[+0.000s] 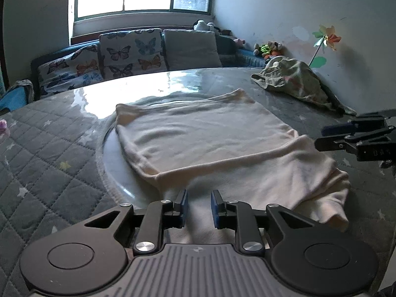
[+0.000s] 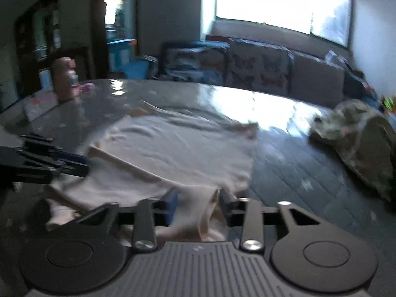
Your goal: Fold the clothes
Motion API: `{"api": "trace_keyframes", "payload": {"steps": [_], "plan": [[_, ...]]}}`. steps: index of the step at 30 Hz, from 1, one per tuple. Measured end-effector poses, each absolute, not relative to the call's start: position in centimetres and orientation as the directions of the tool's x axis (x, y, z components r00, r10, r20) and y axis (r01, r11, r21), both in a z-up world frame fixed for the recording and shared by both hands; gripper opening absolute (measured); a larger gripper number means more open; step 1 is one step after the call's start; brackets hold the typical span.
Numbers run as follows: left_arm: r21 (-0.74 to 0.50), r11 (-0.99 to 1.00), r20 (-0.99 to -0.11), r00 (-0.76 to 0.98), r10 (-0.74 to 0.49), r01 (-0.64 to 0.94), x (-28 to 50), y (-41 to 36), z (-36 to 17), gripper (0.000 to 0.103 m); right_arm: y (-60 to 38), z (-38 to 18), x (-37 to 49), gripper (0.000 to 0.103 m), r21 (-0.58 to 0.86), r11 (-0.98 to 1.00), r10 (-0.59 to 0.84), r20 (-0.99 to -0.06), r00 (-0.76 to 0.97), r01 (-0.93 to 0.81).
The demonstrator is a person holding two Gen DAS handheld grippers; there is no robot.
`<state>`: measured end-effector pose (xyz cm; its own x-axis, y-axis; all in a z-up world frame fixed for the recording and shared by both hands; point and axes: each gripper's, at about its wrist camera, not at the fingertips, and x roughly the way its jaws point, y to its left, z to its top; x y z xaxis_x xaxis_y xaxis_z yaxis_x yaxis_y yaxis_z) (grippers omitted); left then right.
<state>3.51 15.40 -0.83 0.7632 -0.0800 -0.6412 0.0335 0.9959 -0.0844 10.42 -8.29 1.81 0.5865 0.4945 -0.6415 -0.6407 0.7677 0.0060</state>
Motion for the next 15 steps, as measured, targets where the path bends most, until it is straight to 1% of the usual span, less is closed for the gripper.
{"api": "trace_keyframes", "payload": {"steps": [4, 6, 8, 13, 15], "plan": [[-0.08, 0.996, -0.636, 0.768, -0.074, 0.029, 3.5, 15.4, -0.4, 0.022, -8.9, 2.3, 10.7, 0.037, 0.047, 0.774, 0.515, -0.626, 0.586, -0.631], [-0.082, 0.996, -0.628, 0.774, -0.08, 0.036, 3.7, 15.2, -0.1, 0.022, -8.4, 2.4, 10.8, 0.032, 0.05, 0.763, 0.529, -0.622, 0.578, -0.644], [-0.085, 0.995, -0.622, 0.778, -0.088, 0.045, 4.1, 14.9, 0.2, 0.022, -7.8, 2.1, 11.2, 0.028, 0.057, 0.749, 0.542, -0.626, 0.561, -0.66], [-0.081, 0.996, -0.631, 0.771, -0.088, 0.047, 5.6, 14.6, -0.1, 0.022, -6.3, 0.3, 12.4, 0.027, 0.055, 0.738, 0.533, -0.659, 0.531, -0.673], [-0.08, 0.996, -0.645, 0.761, -0.078, 0.034, 6.1, 14.9, -0.6, 0.022, -6.2, -0.4, 12.7, 0.024, 0.055, 0.739, 0.524, -0.673, 0.522, -0.672]]}}
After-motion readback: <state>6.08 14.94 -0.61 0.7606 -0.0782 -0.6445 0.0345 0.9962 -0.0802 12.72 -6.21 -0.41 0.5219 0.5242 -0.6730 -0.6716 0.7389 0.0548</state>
